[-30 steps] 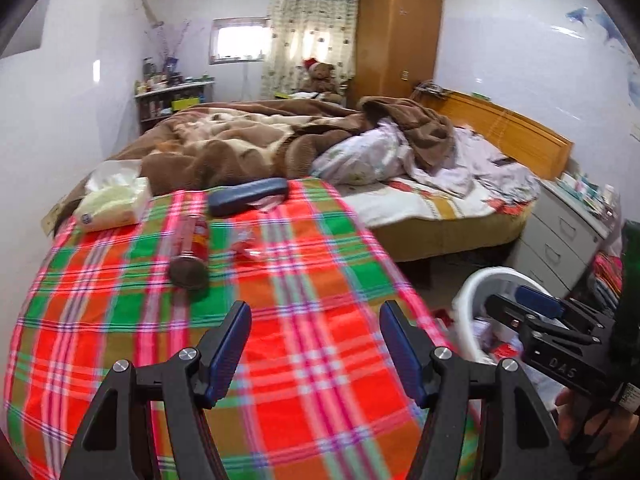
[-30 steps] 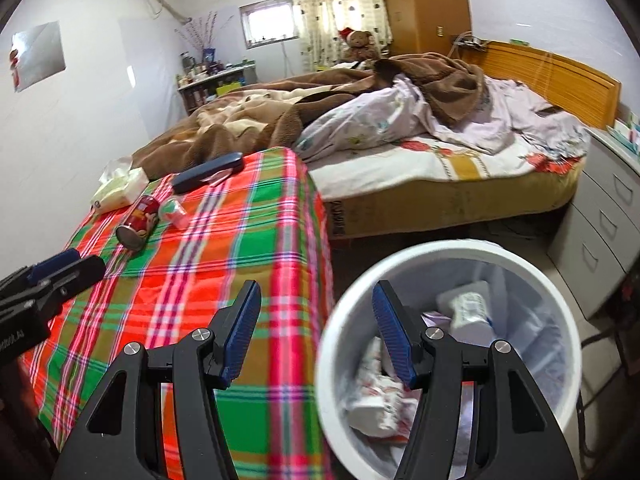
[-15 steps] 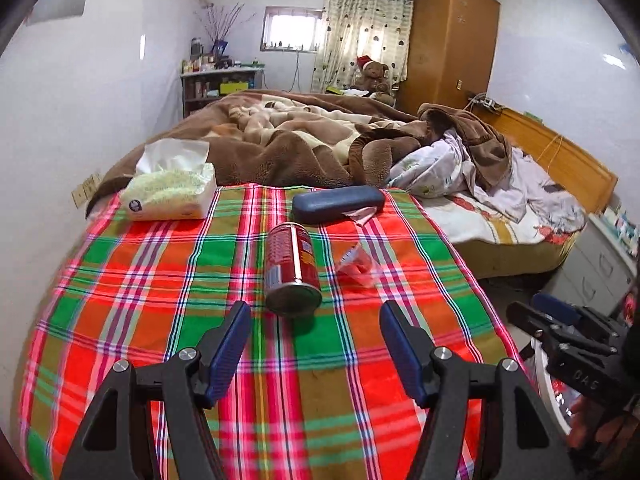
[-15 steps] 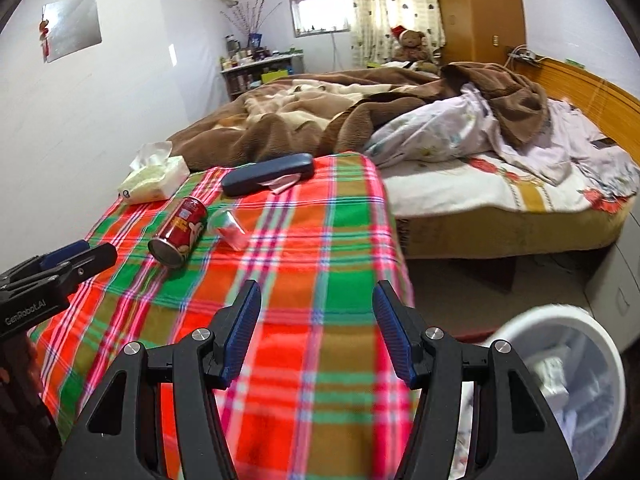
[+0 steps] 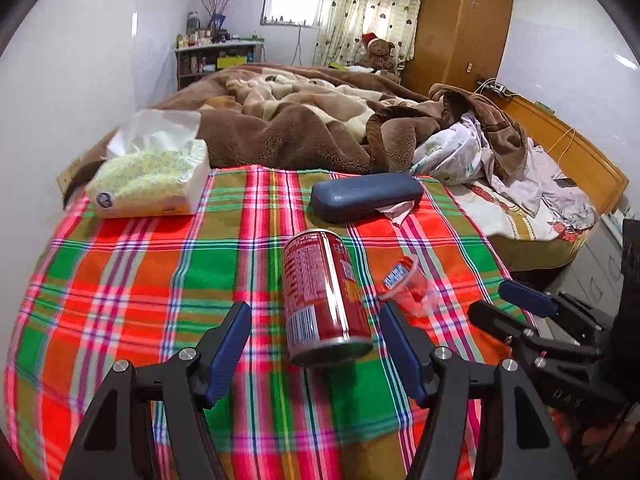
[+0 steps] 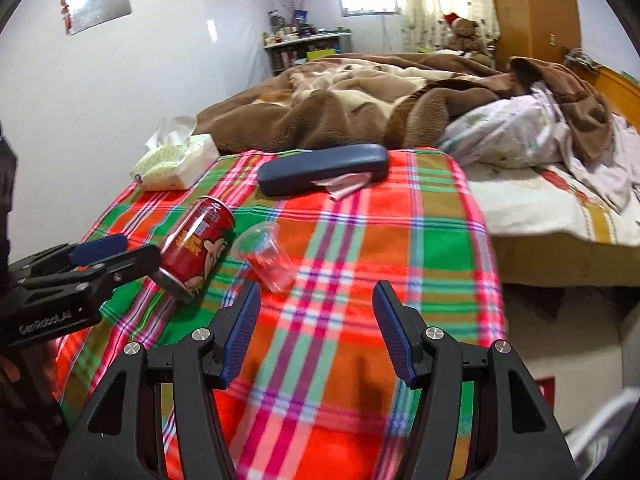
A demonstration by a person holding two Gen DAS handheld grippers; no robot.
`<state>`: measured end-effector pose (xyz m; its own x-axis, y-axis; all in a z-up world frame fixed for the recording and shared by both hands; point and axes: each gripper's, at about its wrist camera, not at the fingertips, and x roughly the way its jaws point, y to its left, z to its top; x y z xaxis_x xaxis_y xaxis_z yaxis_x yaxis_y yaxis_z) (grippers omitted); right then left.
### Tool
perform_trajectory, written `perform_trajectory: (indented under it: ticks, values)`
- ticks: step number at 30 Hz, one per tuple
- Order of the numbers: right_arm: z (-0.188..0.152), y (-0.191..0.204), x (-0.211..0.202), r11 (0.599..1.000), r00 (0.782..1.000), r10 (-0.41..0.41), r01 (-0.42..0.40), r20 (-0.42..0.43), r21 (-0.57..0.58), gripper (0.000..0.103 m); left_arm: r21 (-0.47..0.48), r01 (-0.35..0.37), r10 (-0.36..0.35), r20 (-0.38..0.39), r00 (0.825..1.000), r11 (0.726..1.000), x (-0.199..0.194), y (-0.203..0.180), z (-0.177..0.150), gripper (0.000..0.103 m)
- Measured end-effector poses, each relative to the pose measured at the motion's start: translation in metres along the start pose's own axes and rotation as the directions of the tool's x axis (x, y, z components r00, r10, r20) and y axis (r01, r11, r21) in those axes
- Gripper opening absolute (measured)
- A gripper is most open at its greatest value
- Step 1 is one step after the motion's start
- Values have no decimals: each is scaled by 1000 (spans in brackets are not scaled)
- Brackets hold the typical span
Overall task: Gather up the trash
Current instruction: 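Grasp the red milk-drink can with the left tool while the right tool grasps the clear cup, then lift the red can and clear cup and carry them over the white bin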
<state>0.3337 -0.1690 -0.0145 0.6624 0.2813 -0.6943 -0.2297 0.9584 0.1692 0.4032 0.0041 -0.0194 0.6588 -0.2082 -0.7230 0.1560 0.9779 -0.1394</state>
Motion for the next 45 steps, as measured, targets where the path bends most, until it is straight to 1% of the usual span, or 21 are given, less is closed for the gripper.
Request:
perform_trajectory:
  ticks: [3, 7, 10, 12, 15, 17, 19, 21, 25, 30, 31, 32, 33, 34, 36, 38, 40, 42, 43, 45]
  values:
    - [4, 4, 9, 1000, 1000, 2, -3, -9, -31, 60, 22, -6, 6, -22, 1000, 1000, 16, 1, 8, 66]
    - [9, 9, 16, 998, 1000, 23, -24, -17, -66, 60, 17, 18, -17, -55, 998, 1000, 34, 5, 19, 66]
    - [11, 8, 22, 997, 999, 28, -30, -21, -70, 60, 13, 37, -36, -93, 995, 999, 49, 8, 25, 66]
    - [13, 8, 26, 997, 999, 34, -36, -28, -72, 60, 21, 32, -30, -105, 994, 999, 56, 10, 26, 66]
    - [15, 9, 32, 995, 998, 48, -51, -42, -81, 60, 14, 33, -31, -98, 995, 999, 58, 16, 27, 66]
    - [17, 13, 34, 993, 997, 61, -65, -45, -95, 60, -4, 55, -55, -101, 993, 998, 59, 23, 27, 64]
    - [17, 17, 36, 991, 996, 77, -83, -51, -108, 60, -10, 56, -57, -102, 993, 998, 59, 28, 26, 61]
    - [18, 21, 39, 989, 995, 79, -85, -58, -120, 60, -20, 58, -60, -104, 993, 998, 57, 33, 25, 61]
    - [21, 28, 50, 988, 994, 65, -76, -88, -133, 60, -13, 37, -38, -103, 994, 999, 55, 40, 23, 58]
    - [24, 32, 61, 990, 992, 61, -74, -110, -119, 59, -31, 26, -30, -130, 991, 999, 60, 50, 15, 57]
    - [25, 33, 61, 991, 992, 64, -76, -110, -114, 57, -38, 25, -30, -131, 991, 999, 61, 51, 14, 57]
    - [24, 33, 61, 991, 992, 61, -73, -107, -113, 52, -44, 26, -32, -128, 991, 999, 60, 53, 14, 57]
    - [24, 34, 61, 991, 993, 55, -67, -105, -113, 43, -44, 26, -31, -124, 992, 999, 60, 53, 14, 57]
    - [24, 34, 61, 992, 993, 51, -63, -104, -113, 38, -43, 26, -31, -121, 992, 999, 59, 53, 15, 57]
    - [24, 33, 60, 992, 993, 49, -61, -104, -112, 32, -48, 34, -40, -121, 992, 998, 60, 53, 17, 57]
    - [24, 32, 59, 993, 994, 50, -61, -100, -103, 30, -51, 25, -31, -115, 993, 998, 59, 52, 18, 57]
    - [24, 30, 59, 994, 994, 51, -60, -98, -96, 30, -56, 43, -48, -101, 994, 997, 60, 52, 19, 57]
    - [24, 30, 60, 994, 994, 46, -55, -100, -93, 30, -73, 23, -32, -124, 992, 997, 63, 53, 18, 57]
    - [24, 30, 59, 995, 994, 42, -51, -96, -90, 30, -71, 17, -25, -114, 993, 997, 62, 52, 17, 53]
    - [24, 30, 58, 995, 995, 46, -54, -91, -88, 30, -56, 12, -18, -117, 993, 998, 61, 50, 17, 52]
